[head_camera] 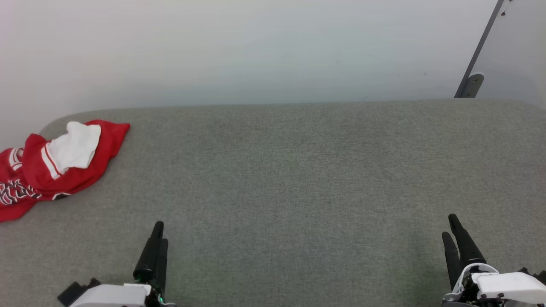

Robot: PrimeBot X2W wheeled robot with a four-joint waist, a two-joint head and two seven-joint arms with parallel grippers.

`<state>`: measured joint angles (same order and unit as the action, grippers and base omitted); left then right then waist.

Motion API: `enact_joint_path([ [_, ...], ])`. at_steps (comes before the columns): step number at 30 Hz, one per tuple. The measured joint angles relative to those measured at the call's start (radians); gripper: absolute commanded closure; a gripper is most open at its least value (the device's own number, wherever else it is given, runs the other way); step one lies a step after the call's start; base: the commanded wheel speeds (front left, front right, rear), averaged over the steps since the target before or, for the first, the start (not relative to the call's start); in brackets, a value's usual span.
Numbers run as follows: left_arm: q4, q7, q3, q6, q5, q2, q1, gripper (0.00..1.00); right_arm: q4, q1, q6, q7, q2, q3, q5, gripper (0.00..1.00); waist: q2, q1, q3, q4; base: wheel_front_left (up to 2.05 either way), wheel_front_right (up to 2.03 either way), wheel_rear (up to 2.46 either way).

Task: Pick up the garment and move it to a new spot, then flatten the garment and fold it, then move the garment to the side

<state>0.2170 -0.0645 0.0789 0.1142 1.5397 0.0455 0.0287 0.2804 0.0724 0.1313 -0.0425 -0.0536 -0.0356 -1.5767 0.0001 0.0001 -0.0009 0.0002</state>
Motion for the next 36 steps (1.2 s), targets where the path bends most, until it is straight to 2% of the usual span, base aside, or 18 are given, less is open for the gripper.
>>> enact_joint_path([
  [7,-0.026,0.032,-0.020,-0.017,-0.082,0.027,-0.013,0.00,0.003,0.018,0.000,0.036,-0.017,0.040,0.062,0.00,0.0000,0.0000,-0.004,0.000,0.00,0.00,0.00],
  [16,-0.044,0.077,-0.060,-0.054,-0.237,0.079,-0.029,0.00,0.022,0.031,0.000,0.075,-0.047,0.086,0.204,0.00,0.0000,0.0000,-0.013,0.000,0.00,0.00,0.00],
  [36,-0.063,0.162,-0.140,-0.141,-0.600,0.195,-0.049,0.00,0.100,0.082,0.000,0.139,-0.059,0.086,0.686,0.00,0.0000,0.0000,-0.030,-0.001,0.00,0.00,0.00],
])
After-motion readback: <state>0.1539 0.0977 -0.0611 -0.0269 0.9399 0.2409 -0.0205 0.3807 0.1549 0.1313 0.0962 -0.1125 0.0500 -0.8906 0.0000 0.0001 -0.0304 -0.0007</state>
